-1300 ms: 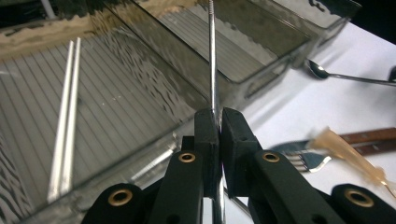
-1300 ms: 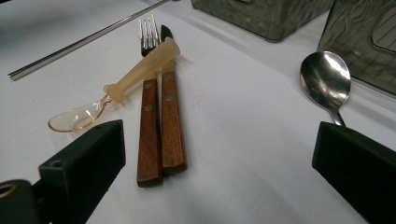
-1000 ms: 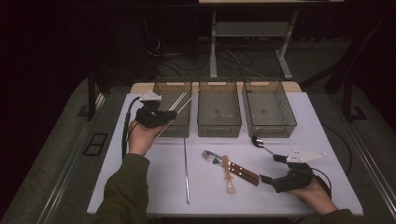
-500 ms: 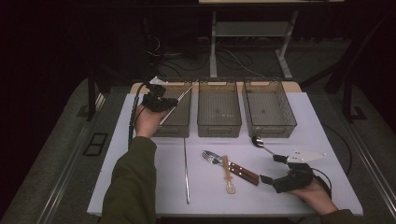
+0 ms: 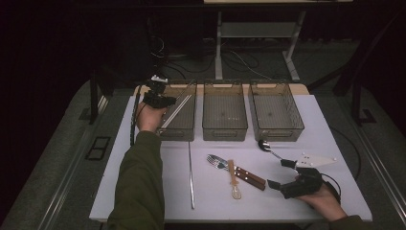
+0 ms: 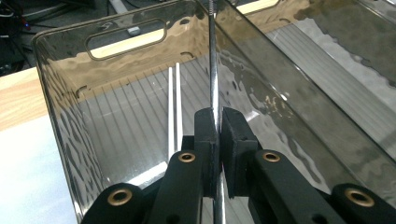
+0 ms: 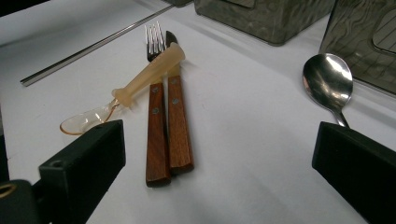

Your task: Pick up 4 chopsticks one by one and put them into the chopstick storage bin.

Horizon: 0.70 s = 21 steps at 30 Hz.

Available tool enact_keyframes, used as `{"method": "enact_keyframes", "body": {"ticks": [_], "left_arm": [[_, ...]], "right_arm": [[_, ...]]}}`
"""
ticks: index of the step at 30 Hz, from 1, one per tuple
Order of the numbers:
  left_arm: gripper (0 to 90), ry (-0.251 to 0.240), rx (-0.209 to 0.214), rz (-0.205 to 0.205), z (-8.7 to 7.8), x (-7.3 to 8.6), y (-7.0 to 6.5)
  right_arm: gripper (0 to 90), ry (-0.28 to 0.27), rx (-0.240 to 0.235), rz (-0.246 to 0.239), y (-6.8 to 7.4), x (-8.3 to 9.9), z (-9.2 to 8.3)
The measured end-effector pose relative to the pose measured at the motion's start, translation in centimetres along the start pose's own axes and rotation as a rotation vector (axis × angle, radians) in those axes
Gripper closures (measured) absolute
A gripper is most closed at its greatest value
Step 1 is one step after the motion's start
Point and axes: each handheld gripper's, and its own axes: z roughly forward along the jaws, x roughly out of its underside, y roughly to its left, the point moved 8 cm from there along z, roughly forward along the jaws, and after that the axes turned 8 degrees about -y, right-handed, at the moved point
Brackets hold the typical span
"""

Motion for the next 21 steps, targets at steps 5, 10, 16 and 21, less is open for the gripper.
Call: {"method": "enact_keyframes", "body": {"ticks": [5, 10, 16, 21], "left_arm": [[64.8, -0.054, 0.006, -0.012, -0.5, -0.4, -0.4], [54.8, -0.069, 0.048, -0.002, -1.5, -0.1, -1.7], [46.0, -0.076, 0.087, -0.008, -3.6, 0.9, -3.7], [42.6, -0.057, 0.086, 0.019, -5.1, 2.6, -5.6]], "right_arm": [[2.5, -0.001, -0.003, -0.002, 0.0, 0.0, 0.0], [2.5, 0.005, -0.002, -0.007, 0.1, 0.1, 0.1], [2.5, 0.01, 0.001, -0.013, 0.1, 0.1, 0.2], [2.5, 0.011, 0.002, -0.013, 0.2, 0.1, 0.2]]}}
